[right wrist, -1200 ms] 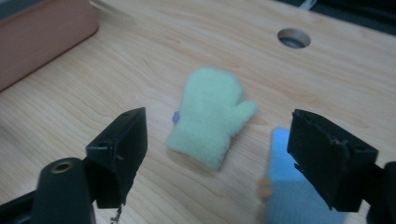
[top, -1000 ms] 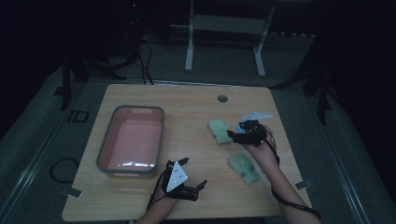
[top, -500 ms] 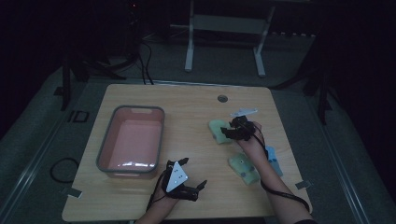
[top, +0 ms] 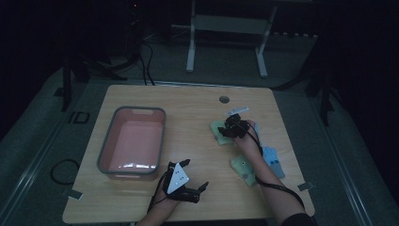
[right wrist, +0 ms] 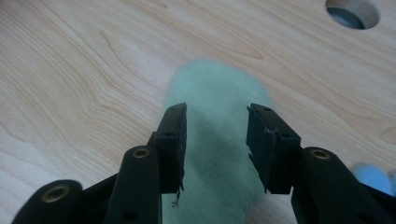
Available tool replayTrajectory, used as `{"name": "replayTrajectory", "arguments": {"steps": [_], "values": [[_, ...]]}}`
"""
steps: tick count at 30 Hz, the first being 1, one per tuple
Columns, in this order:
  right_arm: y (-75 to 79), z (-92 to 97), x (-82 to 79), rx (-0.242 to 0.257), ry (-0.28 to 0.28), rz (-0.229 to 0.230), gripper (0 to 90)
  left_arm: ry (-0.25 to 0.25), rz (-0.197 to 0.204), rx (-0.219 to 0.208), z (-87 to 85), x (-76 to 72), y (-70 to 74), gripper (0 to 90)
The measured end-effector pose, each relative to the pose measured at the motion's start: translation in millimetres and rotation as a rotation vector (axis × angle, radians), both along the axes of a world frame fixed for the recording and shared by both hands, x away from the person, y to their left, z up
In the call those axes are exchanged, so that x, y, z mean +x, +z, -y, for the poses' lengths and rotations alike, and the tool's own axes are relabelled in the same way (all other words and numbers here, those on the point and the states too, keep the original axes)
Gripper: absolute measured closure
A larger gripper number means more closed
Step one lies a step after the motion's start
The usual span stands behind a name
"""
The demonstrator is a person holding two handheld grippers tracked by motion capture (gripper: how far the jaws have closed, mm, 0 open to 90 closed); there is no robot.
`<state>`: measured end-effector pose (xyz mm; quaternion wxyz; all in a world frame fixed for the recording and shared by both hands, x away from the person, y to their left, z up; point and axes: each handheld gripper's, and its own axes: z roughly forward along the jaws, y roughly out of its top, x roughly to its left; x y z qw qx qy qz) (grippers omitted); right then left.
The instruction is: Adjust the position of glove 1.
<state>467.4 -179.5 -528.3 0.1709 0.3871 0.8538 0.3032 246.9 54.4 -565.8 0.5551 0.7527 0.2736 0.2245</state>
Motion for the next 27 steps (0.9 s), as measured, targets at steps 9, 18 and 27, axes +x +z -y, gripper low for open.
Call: {"name": "replayTrajectory", "arguments": {"steps": [9,18,27], "values": [[-13.0,-0.3,4.9,0.010,-0.017,-0.027,61.9,0.001,0.001,0.001,0.1,-0.1,0.0,1.5],[-15.7,-0.9,2.9,0.037,-0.029,-0.023,76.8,0.004,-0.004,-0.003,-0.2,0.4,0.0,1.4],[-4.5,-6.3,-13.8,0.052,-0.111,0.046,86.5,0.006,-0.009,-0.005,-0.2,0.8,0.0,1.5]]}}
